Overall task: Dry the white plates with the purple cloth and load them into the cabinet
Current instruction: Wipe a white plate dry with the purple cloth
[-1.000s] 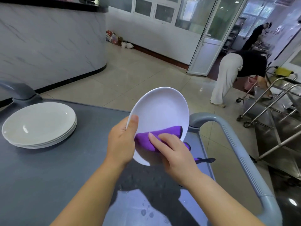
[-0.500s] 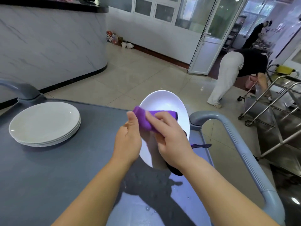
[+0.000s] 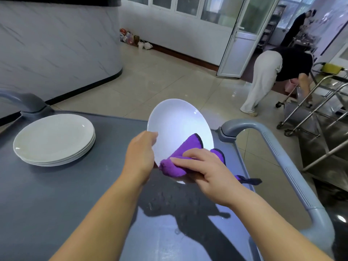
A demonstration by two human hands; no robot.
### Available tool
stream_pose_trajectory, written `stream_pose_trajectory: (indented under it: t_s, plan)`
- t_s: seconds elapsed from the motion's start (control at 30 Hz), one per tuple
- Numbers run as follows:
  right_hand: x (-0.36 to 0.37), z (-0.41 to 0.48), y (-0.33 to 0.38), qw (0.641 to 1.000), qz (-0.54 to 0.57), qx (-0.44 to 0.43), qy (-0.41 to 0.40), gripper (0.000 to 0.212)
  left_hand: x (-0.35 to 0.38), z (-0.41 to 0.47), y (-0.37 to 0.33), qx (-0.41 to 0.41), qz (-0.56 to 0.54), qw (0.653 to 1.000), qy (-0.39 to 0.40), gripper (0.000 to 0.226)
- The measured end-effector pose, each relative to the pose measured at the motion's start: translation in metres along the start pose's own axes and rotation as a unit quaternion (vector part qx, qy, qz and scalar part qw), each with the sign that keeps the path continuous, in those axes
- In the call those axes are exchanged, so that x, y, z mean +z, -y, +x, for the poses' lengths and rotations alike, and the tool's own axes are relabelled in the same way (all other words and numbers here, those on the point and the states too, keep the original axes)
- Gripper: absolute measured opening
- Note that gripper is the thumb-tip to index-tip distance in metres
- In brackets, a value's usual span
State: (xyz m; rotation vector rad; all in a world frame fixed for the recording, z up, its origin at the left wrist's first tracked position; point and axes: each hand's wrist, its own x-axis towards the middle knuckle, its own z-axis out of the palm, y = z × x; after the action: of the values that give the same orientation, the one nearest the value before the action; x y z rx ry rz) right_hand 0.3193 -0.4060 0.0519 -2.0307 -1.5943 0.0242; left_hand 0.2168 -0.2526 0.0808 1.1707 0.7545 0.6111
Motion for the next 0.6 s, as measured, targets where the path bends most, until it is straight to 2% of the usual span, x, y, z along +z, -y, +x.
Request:
stream_pose_trajectory:
  t_s: [0.1, 0.2, 0.3, 0.4, 0.5, 0.6]
  plan:
    - [0.000, -0.009, 0.005, 0.999, 0.010, 0.046, -0.020, 0.046, 0.003, 0.002, -0.004, -0.029, -0.029, 0.999, 0.007, 0.015]
    - [0.003, -0.010, 0.012, 0.998, -0.022, 0.058, -0.032, 0.060, 0.006, 0.001, -0.008, -0.063, -0.065, 0.996, 0.021, 0.018]
    - [0.008, -0.010, 0.010, 0.989, -0.094, 0.026, -0.113, 0.056, 0.006, 0.001, -0.009, -0.064, -0.066, 0.995, 0.037, 0.016]
    - [0.007, -0.008, 0.009, 0.978, -0.095, 0.010, -0.185, 0.062, 0.004, 0.000, -0.013, -0.057, -0.068, 0.994, 0.058, 0.010]
    - [-0.006, -0.004, 0.007, 0.981, -0.033, 0.010, -0.191, 0.041, 0.001, 0.000, -0.018, -0.046, -0.049, 0.995, 0.079, 0.003]
    - [-0.022, 0.000, 0.010, 0.986, 0.032, 0.030, -0.162, 0.026, -0.003, -0.001, -0.022, -0.045, -0.034, 0.993, 0.099, 0.019]
